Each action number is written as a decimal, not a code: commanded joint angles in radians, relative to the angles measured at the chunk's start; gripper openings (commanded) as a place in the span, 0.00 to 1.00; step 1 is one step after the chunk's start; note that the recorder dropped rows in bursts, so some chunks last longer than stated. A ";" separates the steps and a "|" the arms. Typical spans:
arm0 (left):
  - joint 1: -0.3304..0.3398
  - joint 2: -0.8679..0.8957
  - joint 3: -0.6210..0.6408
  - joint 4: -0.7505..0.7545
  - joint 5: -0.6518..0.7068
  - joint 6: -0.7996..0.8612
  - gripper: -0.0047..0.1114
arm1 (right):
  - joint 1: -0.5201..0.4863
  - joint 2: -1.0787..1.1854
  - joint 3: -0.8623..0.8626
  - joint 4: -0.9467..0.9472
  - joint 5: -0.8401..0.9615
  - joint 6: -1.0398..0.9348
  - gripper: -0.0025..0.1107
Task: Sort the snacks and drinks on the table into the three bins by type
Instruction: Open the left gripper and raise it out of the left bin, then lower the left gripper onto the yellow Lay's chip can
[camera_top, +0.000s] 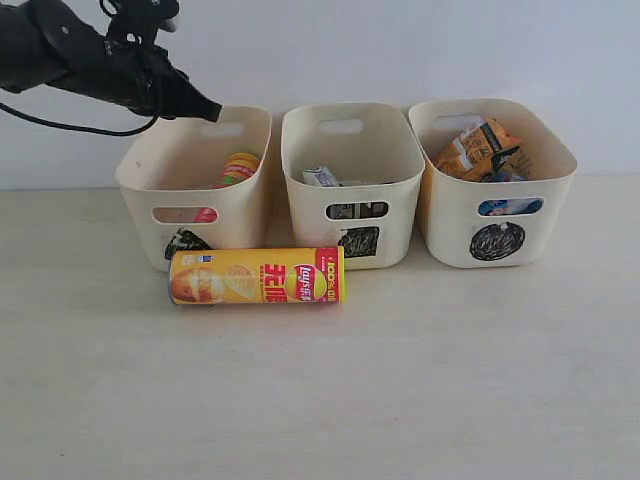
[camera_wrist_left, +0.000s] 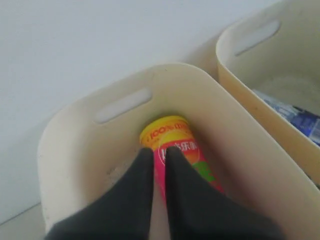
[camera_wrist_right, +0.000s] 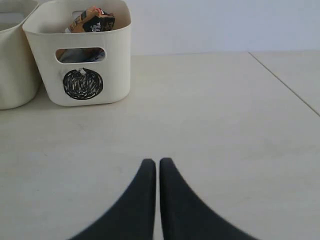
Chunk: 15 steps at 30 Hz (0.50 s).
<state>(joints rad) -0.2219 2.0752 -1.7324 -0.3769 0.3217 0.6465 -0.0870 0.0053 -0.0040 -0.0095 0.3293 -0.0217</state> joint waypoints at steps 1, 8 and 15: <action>0.001 -0.033 -0.007 0.063 0.144 0.025 0.07 | -0.003 -0.005 0.004 -0.002 -0.011 0.001 0.02; 0.001 -0.066 -0.007 0.067 0.442 0.222 0.07 | -0.003 -0.005 0.004 -0.002 -0.007 0.001 0.02; 0.001 -0.088 -0.007 0.067 0.735 0.410 0.07 | -0.003 -0.005 0.004 -0.002 -0.007 0.001 0.02</action>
<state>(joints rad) -0.2219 1.9998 -1.7324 -0.3095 0.9733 1.0058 -0.0870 0.0053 -0.0040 -0.0095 0.3293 -0.0217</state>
